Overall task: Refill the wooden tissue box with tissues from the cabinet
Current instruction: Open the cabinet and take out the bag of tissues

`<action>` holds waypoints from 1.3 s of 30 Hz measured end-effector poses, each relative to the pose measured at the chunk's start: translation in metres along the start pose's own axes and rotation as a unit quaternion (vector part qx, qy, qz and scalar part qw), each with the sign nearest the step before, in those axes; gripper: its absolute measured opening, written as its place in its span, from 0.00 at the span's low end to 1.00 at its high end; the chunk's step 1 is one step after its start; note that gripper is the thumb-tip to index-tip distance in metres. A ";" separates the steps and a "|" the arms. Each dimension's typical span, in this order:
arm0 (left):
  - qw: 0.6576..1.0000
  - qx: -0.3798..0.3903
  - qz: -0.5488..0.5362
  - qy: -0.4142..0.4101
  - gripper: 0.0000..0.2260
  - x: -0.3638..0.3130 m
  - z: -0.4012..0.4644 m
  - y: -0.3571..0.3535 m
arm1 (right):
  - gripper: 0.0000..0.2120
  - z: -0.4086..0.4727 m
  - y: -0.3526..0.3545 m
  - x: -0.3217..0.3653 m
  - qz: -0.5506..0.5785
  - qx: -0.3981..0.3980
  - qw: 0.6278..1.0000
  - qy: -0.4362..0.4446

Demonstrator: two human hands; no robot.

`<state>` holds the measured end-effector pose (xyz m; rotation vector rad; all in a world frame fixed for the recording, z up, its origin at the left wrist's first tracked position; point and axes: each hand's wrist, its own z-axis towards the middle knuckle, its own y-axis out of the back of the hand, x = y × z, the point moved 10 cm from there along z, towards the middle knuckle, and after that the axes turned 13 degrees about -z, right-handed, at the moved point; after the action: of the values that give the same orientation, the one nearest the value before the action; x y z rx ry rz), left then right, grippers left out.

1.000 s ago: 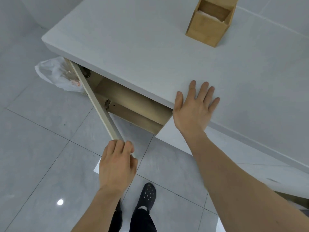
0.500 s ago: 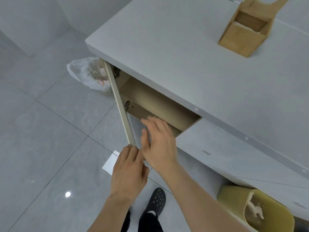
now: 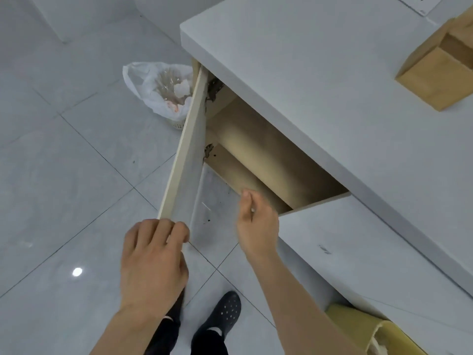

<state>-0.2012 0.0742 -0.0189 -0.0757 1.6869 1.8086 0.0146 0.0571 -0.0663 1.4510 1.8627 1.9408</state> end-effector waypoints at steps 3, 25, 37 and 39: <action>0.999 -0.037 0.024 -0.009 0.11 0.004 0.010 -0.003 | 0.13 0.016 -0.005 -0.012 -0.010 0.002 1.000 0.014; 0.988 -0.017 -0.141 -0.052 0.17 0.023 0.252 -0.260 | 0.12 0.268 -0.059 -0.124 -0.103 -0.164 0.981 -0.012; 0.973 -0.014 -0.188 -0.135 0.22 -0.028 0.344 -0.353 | 0.16 0.353 -0.043 -0.160 -0.130 -0.269 0.951 -0.080; 0.971 -0.004 -0.189 -0.146 0.23 -0.039 0.356 -0.364 | 0.18 0.369 -0.040 -0.161 -0.124 -0.267 0.953 -0.078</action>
<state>0.1433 0.3655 -0.2578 -0.1206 1.3532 1.4608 0.3228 0.2356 -0.2584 1.1042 1.2414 1.9293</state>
